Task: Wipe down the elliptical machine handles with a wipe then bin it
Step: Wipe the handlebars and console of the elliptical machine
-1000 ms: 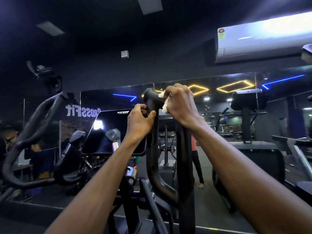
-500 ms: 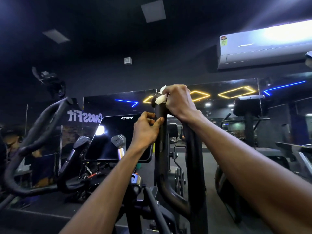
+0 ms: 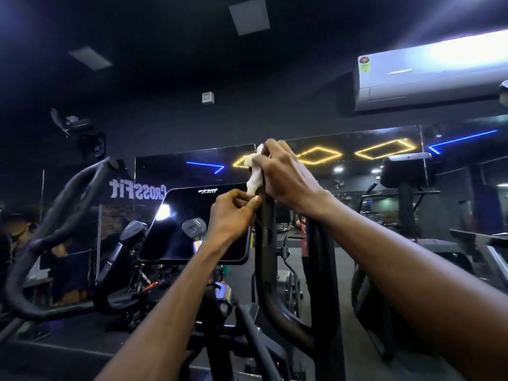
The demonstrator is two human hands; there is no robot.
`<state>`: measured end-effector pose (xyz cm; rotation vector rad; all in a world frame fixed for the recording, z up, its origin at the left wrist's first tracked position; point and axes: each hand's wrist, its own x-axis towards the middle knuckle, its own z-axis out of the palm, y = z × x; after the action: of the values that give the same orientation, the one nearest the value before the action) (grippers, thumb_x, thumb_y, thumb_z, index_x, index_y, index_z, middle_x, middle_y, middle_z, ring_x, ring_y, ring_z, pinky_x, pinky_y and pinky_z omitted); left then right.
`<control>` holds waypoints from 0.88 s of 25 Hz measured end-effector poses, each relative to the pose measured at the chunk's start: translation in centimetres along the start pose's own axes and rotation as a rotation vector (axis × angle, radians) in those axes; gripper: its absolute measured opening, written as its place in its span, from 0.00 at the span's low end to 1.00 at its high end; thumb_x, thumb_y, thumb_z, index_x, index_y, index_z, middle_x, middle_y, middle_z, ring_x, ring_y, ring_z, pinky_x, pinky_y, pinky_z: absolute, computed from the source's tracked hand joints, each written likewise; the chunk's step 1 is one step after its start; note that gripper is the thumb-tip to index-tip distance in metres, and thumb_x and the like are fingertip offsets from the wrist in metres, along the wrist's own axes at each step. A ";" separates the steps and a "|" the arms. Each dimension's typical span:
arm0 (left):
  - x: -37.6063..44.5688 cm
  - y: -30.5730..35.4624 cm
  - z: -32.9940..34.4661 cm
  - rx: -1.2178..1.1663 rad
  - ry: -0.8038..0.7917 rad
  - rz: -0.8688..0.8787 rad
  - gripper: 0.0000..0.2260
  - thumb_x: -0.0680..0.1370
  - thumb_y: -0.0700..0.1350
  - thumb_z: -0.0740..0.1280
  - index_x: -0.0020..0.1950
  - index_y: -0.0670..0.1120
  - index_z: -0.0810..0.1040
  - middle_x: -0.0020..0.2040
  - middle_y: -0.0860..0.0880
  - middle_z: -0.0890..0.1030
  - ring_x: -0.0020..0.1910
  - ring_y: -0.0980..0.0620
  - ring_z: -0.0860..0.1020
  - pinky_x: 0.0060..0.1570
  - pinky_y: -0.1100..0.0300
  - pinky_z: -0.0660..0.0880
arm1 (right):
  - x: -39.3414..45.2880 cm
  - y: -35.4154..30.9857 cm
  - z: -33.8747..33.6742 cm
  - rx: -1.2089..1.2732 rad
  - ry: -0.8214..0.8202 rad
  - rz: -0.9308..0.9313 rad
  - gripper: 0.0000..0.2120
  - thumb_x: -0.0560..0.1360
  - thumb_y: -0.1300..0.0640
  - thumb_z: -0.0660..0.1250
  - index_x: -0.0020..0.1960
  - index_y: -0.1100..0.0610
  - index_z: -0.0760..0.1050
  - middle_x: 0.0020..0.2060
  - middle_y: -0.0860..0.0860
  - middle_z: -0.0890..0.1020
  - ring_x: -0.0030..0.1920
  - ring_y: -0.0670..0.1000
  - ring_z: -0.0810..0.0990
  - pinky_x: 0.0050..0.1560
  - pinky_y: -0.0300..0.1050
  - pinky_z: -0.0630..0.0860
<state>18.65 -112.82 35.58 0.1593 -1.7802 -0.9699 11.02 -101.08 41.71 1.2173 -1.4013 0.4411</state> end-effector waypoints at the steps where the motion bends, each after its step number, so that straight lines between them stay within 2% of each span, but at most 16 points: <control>1: -0.1 0.0 -0.2 -0.027 -0.007 -0.029 0.04 0.76 0.44 0.72 0.42 0.48 0.80 0.34 0.49 0.81 0.26 0.56 0.77 0.30 0.59 0.74 | 0.4 -0.1 0.0 0.003 0.022 0.056 0.08 0.74 0.66 0.67 0.53 0.62 0.78 0.48 0.58 0.73 0.50 0.57 0.73 0.42 0.48 0.74; 3: -0.4 0.1 -0.6 -0.037 0.001 -0.057 0.05 0.77 0.39 0.69 0.42 0.47 0.80 0.37 0.47 0.82 0.28 0.53 0.79 0.29 0.58 0.75 | 0.6 -0.8 0.0 -0.046 -0.048 0.033 0.09 0.74 0.66 0.66 0.54 0.64 0.77 0.51 0.58 0.73 0.52 0.58 0.73 0.43 0.51 0.78; 5: -0.8 0.1 -1.0 -0.032 0.016 -0.065 0.06 0.77 0.37 0.67 0.45 0.47 0.80 0.40 0.47 0.83 0.29 0.52 0.80 0.29 0.58 0.76 | 0.0 -1.4 0.2 -0.102 -0.156 -0.088 0.08 0.74 0.66 0.65 0.52 0.65 0.78 0.52 0.59 0.73 0.54 0.58 0.74 0.42 0.52 0.80; 8: -1.3 -0.4 -1.2 -0.090 0.017 -0.118 0.07 0.78 0.36 0.64 0.47 0.46 0.79 0.41 0.45 0.84 0.29 0.53 0.79 0.28 0.59 0.76 | -0.2 -1.6 -0.3 -0.105 -0.162 -0.005 0.06 0.74 0.67 0.65 0.50 0.65 0.78 0.51 0.58 0.72 0.53 0.58 0.74 0.37 0.48 0.75; 11: -1.6 -0.6 -0.8 -0.100 0.010 -0.137 0.07 0.79 0.38 0.64 0.46 0.48 0.78 0.43 0.44 0.83 0.31 0.52 0.79 0.28 0.58 0.75 | -0.6 -2.1 -0.8 -0.177 -0.239 -0.142 0.08 0.75 0.66 0.63 0.52 0.65 0.78 0.57 0.60 0.72 0.57 0.58 0.73 0.45 0.47 0.76; 14: -1.9 -0.8 -0.5 -0.110 0.036 -0.156 0.06 0.78 0.38 0.65 0.47 0.47 0.79 0.44 0.45 0.83 0.30 0.54 0.80 0.29 0.59 0.74 | -1.7 -1.8 -0.6 -0.155 -0.187 -0.080 0.09 0.75 0.67 0.62 0.53 0.67 0.78 0.57 0.61 0.72 0.56 0.59 0.73 0.48 0.51 0.79; 17: -2.1 -0.9 -0.3 -0.132 0.061 -0.163 0.04 0.78 0.39 0.65 0.50 0.46 0.78 0.44 0.46 0.83 0.29 0.57 0.80 0.29 0.59 0.75 | -2.9 -2.3 -0.3 -0.146 -0.189 -0.215 0.16 0.75 0.65 0.53 0.51 0.69 0.78 0.55 0.65 0.75 0.53 0.61 0.75 0.44 0.52 0.80; 18: -2.1 -1.0 -0.3 -0.136 0.070 -0.163 0.04 0.78 0.39 0.65 0.50 0.46 0.78 0.44 0.46 0.83 0.28 0.57 0.80 0.29 0.59 0.75 | -3.1 -2.2 -0.2 -0.120 -0.181 -0.215 0.15 0.75 0.64 0.55 0.50 0.69 0.79 0.55 0.64 0.75 0.52 0.61 0.75 0.42 0.51 0.81; 20: -2.2 -1.0 -0.1 -0.142 0.090 -0.168 0.05 0.78 0.39 0.65 0.52 0.46 0.78 0.44 0.46 0.82 0.28 0.57 0.80 0.28 0.60 0.74 | -3.2 -1.9 -0.6 -0.058 -0.178 -0.088 0.09 0.75 0.65 0.64 0.53 0.67 0.77 0.57 0.62 0.71 0.52 0.59 0.74 0.42 0.50 0.81; 22: -2.4 -1.1 0.0 -0.129 0.095 -0.163 0.05 0.79 0.40 0.65 0.54 0.46 0.77 0.45 0.46 0.82 0.30 0.56 0.80 0.29 0.59 0.75 | -3.3 -1.6 -0.6 -0.014 -0.181 -0.059 0.19 0.73 0.66 0.66 0.64 0.66 0.72 0.59 0.62 0.70 0.54 0.58 0.73 0.46 0.51 0.80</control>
<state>19.34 -112.27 33.11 0.2681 -1.6318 -1.1715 12.00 -99.85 38.27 1.3092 -1.5147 0.2848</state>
